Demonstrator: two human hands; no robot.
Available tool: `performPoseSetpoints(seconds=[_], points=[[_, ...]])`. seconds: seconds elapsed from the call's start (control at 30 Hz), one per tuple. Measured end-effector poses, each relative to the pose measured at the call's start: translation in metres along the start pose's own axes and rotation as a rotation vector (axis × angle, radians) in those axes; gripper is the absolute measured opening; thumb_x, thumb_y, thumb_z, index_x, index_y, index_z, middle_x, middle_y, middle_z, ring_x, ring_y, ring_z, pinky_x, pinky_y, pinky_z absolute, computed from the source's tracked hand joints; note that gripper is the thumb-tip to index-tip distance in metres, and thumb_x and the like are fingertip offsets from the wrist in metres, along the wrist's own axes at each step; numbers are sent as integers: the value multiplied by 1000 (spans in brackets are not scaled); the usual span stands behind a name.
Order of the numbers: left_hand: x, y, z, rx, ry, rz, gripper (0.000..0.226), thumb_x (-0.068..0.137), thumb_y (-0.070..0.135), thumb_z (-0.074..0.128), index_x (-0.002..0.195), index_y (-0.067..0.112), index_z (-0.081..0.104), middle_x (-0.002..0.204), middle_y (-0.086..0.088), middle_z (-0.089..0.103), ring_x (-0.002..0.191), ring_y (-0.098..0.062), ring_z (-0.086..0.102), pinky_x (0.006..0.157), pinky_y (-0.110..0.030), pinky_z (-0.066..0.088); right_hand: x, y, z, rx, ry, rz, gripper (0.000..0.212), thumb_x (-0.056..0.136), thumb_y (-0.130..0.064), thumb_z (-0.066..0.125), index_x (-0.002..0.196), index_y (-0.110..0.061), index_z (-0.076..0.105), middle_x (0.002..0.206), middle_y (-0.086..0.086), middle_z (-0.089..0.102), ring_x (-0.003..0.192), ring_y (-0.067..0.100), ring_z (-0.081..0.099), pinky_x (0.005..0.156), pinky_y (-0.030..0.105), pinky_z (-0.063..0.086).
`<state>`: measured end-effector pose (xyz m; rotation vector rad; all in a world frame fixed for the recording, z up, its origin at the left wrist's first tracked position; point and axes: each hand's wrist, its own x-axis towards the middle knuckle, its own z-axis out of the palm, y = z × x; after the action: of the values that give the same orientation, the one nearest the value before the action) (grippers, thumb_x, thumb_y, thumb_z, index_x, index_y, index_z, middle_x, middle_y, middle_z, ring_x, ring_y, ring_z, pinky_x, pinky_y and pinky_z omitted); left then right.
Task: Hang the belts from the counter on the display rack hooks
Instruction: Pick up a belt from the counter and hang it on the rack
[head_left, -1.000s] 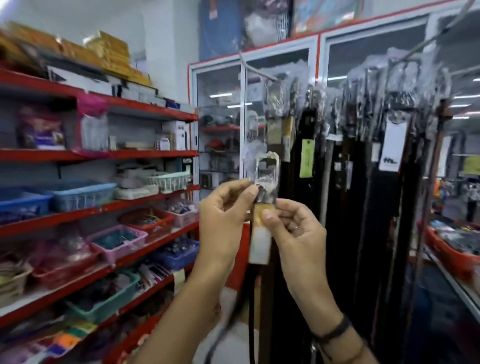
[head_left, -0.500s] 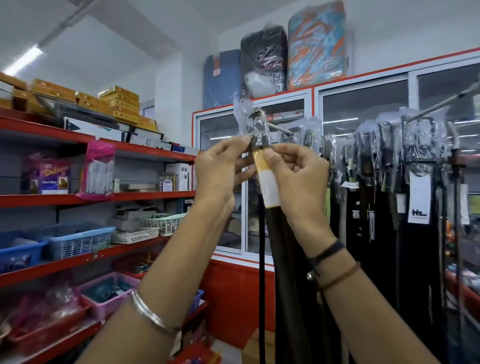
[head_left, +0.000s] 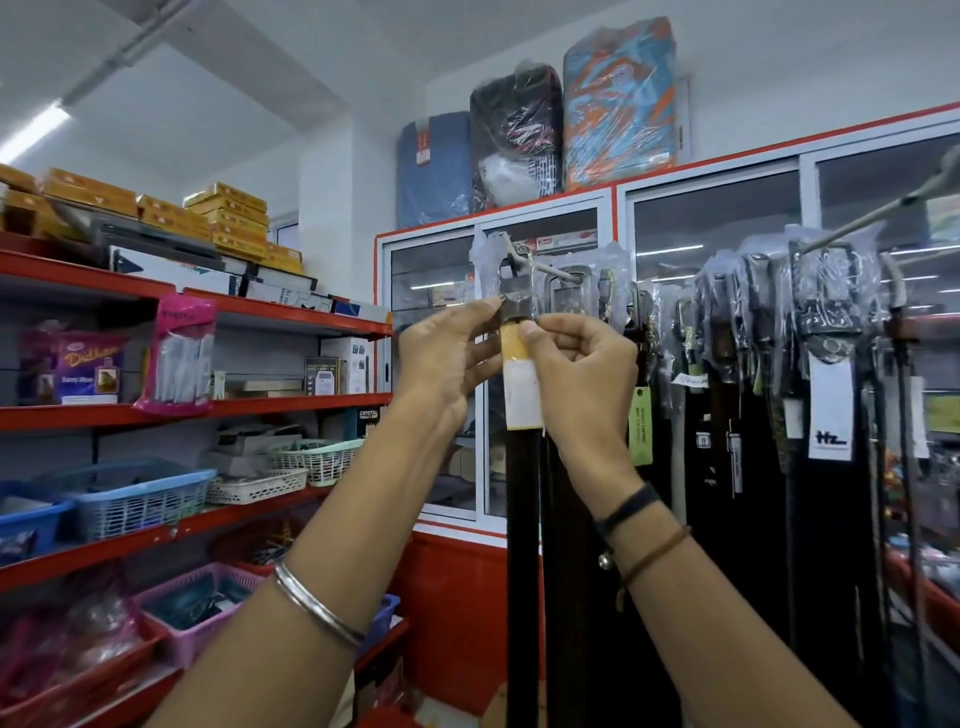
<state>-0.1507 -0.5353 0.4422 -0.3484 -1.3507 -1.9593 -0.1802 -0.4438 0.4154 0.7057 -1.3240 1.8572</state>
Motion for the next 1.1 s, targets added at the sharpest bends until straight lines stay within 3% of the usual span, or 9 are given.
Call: performPoseSetpoints(seconds=[0.2,0.33,0.5,0.6,0.7,0.77,0.93,1.1], points=[[9,-18,6,58,-10,-26,4,85,13,66,81,13,65,69,1,70,50,-9,67,53,-24,57,8,17,-11,-61,0,-14,13,79,-17,72,91,-12,69,80,1,71,73,12,68,72,24,57],[8,-29,11,161,8,82,4,88,12,63,90,10,66,75,-3,72,59,-13,71,55,-26,60,14,23,-22,-149,-66,-52,10,80,-17,72,89,-15,69,74,-8,67,72,9,65,68,17,54],[-6,-55,10,427,145,353,12,88,21,60,97,20,67,94,-2,71,89,-18,70,76,-38,61,8,29,-44,-193,-144,-55,7,82,-16,68,87,-19,72,77,-5,73,74,10,70,73,43,61],[-38,-69,18,488,222,509,13,90,22,56,102,20,62,104,0,65,95,-9,62,85,-26,54,-4,25,-69,-257,-127,-134,12,85,-15,65,92,-21,72,75,-17,67,70,0,65,72,32,60],[-77,-84,31,468,218,685,12,92,16,53,101,15,60,104,2,58,100,-17,58,89,-40,50,-19,18,-106,-317,-112,-237,15,86,-14,64,97,-21,71,80,-15,66,73,-3,62,70,14,52],[-102,-99,42,452,192,761,12,91,10,52,100,13,59,105,-1,56,104,-20,57,91,-44,48,-31,15,-136,-357,-116,-289,16,87,-12,63,101,-18,70,87,-6,69,77,0,63,70,11,48],[-169,-139,83,391,10,746,14,90,4,53,100,12,58,106,-2,57,108,-19,57,93,-43,48,-67,9,-225,-508,-141,-304,17,90,-12,61,105,-13,68,90,2,69,79,7,64,61,11,47],[-232,-186,135,330,-173,549,14,89,7,53,101,8,59,108,-5,57,108,-18,57,91,-38,49,-101,8,-323,-639,-80,-186,17,90,-13,61,105,-14,68,92,3,70,82,14,66,65,19,52]])
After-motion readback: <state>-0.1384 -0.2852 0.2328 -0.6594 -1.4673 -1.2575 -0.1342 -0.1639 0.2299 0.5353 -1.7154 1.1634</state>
